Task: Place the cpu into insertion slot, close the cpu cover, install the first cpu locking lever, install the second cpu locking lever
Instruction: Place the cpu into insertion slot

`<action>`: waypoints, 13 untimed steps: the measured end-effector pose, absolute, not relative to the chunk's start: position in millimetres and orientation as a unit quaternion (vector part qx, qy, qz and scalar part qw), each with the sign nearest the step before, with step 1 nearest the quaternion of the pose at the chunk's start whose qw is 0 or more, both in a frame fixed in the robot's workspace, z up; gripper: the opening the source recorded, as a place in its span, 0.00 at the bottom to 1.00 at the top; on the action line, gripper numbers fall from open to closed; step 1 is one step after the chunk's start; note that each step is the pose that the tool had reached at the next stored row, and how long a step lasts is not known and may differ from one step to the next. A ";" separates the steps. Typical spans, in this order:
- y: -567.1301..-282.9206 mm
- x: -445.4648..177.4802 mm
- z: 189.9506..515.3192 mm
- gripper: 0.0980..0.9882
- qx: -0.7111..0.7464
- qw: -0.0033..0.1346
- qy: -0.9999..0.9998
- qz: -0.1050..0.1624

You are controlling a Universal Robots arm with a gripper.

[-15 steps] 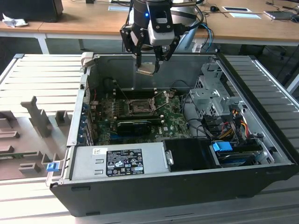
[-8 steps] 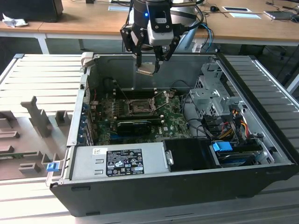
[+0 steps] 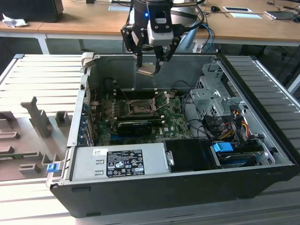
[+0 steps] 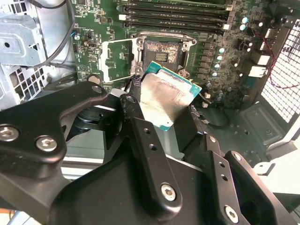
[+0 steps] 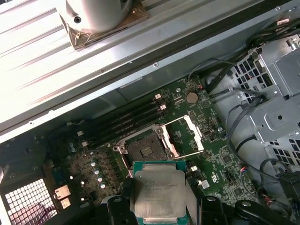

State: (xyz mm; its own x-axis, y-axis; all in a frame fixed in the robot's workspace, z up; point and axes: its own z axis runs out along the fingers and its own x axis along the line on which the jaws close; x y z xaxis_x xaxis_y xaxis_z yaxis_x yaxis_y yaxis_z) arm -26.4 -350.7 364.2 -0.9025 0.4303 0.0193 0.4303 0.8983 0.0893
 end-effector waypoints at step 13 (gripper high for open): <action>-350.7 -26.4 364.1 0.48 0.237 0.001 0.971 0.046</action>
